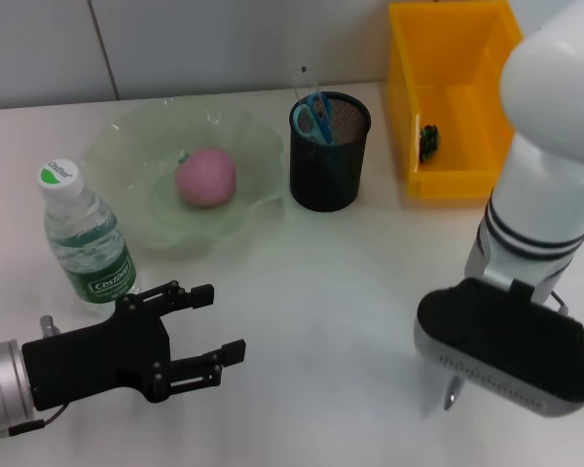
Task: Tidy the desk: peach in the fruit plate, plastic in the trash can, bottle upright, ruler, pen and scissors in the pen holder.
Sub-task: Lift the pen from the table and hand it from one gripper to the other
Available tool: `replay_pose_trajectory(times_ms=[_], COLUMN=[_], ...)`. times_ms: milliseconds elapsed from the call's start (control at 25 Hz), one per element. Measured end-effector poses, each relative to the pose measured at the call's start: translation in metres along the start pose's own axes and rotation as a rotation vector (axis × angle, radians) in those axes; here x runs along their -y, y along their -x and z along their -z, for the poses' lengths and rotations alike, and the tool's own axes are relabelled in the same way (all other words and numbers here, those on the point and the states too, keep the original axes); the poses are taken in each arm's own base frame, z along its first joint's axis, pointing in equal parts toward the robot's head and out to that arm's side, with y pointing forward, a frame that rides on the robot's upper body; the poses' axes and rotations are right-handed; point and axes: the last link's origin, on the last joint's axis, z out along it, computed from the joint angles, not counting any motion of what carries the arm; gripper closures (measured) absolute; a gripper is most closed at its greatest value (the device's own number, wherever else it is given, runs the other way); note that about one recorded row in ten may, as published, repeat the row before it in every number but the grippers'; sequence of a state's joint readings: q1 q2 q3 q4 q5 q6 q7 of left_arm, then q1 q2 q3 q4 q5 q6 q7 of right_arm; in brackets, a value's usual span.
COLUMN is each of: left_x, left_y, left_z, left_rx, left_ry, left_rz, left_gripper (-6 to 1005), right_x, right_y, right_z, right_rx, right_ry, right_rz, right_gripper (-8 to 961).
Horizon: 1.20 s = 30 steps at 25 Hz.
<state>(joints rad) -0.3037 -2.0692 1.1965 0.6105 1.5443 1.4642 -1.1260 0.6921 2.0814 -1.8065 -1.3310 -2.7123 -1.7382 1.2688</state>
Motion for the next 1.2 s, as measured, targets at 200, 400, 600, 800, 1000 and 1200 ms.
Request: replay_pose_trajectory(times_ms=[200, 400, 600, 800, 1000, 1200], left_x=[0.000, -0.002, -0.006, -0.010, -0.015, -0.017], left_y=[-0.001, -0.001, 0.000, 0.000, -0.001, -0.002], left_z=[0.000, 0.000, 0.001, 0.003, 0.006, 0.007], left_rx=[-0.005, -0.012, -0.032, -0.056, -0.078, -0.093], left_ry=[-0.001, 0.005, 0.017, 0.028, 0.051, 0.062], left_rz=[0.001, 0.004, 0.020, 0.031, 0.037, 0.012], left_gripper=[193, 194, 194, 194, 194, 194], right_x=[0.006, 0.013, 0.021, 0.022, 0.020, 0.015], right_y=[-0.006, -0.015, -0.016, -0.013, -0.010, -0.016], right_z=[0.019, 0.036, 0.054, 0.068, 0.083, 0.098], right_rx=[0.007, 0.012, 0.059, 0.144, 0.260, 0.407], right_ry=[-0.050, -0.119, -0.191, -0.260, -0.339, -0.426], right_rz=[-0.031, -0.085, -0.160, -0.276, -0.413, -0.587], right_gripper=[827, 828, 828, 828, 827, 828])
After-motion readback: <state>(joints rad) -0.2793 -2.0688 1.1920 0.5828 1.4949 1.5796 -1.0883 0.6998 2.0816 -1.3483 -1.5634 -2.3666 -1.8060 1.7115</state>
